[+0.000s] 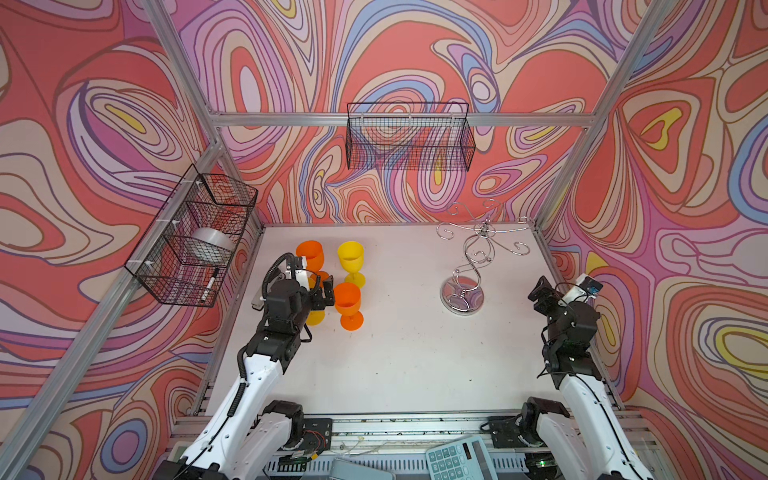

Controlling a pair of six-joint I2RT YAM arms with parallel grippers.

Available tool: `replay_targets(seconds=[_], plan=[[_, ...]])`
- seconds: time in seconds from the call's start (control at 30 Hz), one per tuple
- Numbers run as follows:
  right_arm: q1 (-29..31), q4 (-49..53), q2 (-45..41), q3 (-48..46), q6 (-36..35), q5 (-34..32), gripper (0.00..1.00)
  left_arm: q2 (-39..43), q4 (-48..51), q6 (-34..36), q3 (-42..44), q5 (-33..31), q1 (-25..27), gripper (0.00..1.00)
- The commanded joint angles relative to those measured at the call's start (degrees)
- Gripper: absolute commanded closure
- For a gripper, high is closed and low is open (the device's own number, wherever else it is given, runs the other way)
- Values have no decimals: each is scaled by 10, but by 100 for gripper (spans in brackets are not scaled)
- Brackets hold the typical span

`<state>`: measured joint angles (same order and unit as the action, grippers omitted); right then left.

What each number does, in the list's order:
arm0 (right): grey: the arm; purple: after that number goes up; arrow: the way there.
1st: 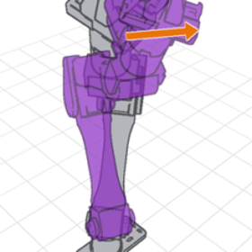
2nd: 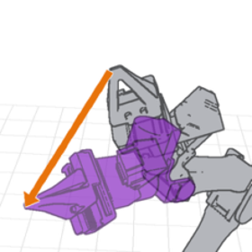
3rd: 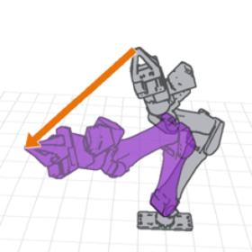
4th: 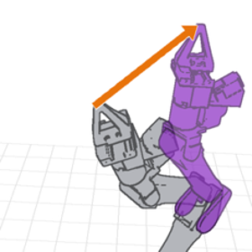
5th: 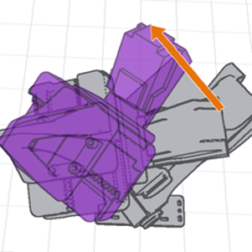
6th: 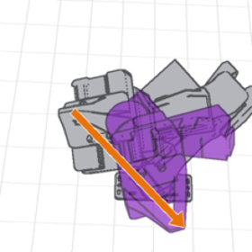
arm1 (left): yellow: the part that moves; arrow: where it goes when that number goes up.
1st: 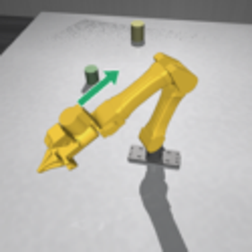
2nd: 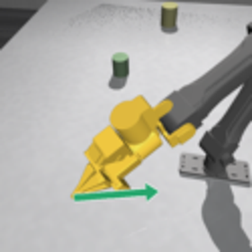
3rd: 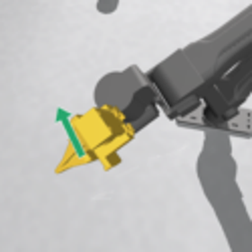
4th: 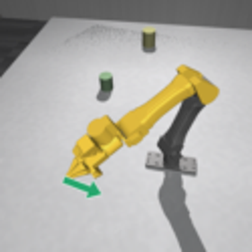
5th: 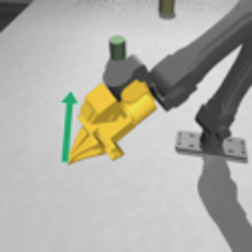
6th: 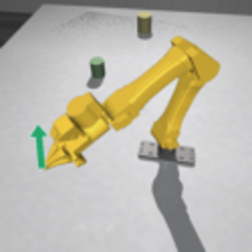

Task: Take the wine glass off the wine glass rack

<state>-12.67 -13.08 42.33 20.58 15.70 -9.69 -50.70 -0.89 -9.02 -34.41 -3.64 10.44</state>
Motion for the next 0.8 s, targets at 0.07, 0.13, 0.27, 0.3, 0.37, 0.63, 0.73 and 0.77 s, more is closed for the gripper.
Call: replay_targets(seconds=[0.07,0.13,0.27,0.3,0.37,0.63,0.73,0.77], plan=[[25,-122,31,-44,-18,-3,4,-11,-102,57,36,-66,17,0],[60,-143,65,-43,-43,-28,4,-20,-110,61,43,-93,17,0],[135,-182,103,-46,-94,-90,4,-18,-130,63,73,-127,16,0],[142,-195,109,-51,-100,-94,4,-14,-136,63,78,-140,16,0],[143,-218,122,-63,-96,-93,4,-8,-153,60,93,-183,16,0],[149,-274,181,-70,-102,-79,4,41,-208,27,146,-327,-10,0],[150,-279,190,-68,-103,-78,4,68,-227,27,160,-334,-13,0],[150,-281,193,-67,-103,-78,4,77,-238,31,165,-321,-13,0]])
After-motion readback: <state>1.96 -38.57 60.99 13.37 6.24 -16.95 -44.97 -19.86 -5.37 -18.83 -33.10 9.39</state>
